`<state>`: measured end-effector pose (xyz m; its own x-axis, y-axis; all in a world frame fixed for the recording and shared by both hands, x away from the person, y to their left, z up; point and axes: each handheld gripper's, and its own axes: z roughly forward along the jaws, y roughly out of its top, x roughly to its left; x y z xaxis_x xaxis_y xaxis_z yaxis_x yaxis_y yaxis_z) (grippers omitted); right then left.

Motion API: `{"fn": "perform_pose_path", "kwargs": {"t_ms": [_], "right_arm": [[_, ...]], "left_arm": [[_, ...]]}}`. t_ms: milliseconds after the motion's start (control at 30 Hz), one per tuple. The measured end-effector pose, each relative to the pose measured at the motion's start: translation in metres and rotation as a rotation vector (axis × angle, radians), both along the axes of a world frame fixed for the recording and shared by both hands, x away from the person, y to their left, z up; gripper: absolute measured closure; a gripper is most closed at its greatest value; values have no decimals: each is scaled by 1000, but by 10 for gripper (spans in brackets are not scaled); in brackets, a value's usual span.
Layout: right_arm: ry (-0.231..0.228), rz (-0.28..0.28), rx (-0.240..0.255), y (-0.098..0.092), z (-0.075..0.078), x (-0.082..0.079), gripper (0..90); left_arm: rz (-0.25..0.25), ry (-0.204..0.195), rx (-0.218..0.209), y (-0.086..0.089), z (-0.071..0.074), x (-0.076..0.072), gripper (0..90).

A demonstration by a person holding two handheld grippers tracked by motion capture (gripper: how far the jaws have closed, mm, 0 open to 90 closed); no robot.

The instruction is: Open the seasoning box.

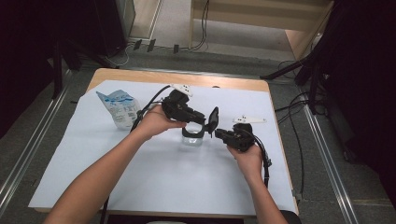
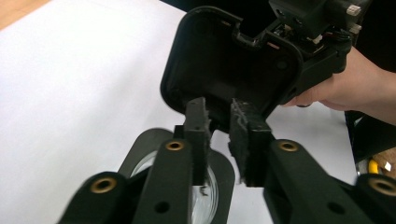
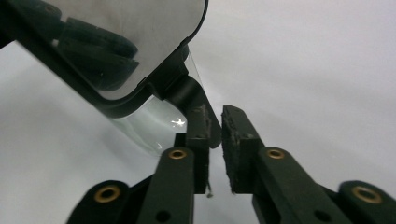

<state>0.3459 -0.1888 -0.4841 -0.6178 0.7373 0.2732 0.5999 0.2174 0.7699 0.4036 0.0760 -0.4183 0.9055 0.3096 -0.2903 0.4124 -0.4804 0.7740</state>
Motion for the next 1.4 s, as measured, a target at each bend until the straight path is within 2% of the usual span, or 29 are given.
{"fn": "perform_pose_path", "kwargs": {"t_ms": [100, 200, 267, 333, 400, 467, 600, 700, 767, 933, 967, 1033, 1133, 1400], "right_arm": [[-25, 8, -16, -2, -2, -4, 703], [-2, 34, -11, -1, -1, -7, 626], [7, 51, 4, 0, -1, -9, 601], [-14, 63, -4, 1, -1, -14, 580], [-9, 72, -18, 2, -1, -17, 565], [-6, 77, -23, 2, 1, -22, 560], [-34, 90, -19, 6, 5, -33, 539], [-29, 104, -33, 12, 5, -41, 531], [-26, 118, -22, 16, 4, -46, 532], [-60, 172, -19, 28, 6, -54, 574], [-54, 181, -18, 31, 7, -55, 575], [-37, 206, -20, 36, 7, -57, 569], [-34, 235, -17, 44, 6, -58, 561], [-44, 297, -28, 57, 6, -60, 545]], "left_arm": [[27, 20, -12, 9, -1, 0, 660], [44, 9, -9, 16, -4, -3, 556], [45, 2, -21, 20, -5, -6, 492], [42, 9, -28, 25, -7, -7, 460], [40, 28, -32, 29, -10, -8, 434], [25, 48, -8, 32, -11, -9, 408], [29, 27, 2, 39, -16, -15, 420], [27, 22, 25, 45, -19, -19, 454], [39, 4, 35, 50, -21, -22, 469], [64, 15, 22, 63, -24, -29, 473], [64, 1, 31, 65, -25, -30, 475], [69, 14, 43, 69, -26, -33, 466], [72, 37, 34, 76, -28, -37, 485], [114, 35, 22, 99, -30, -48, 465]]}}
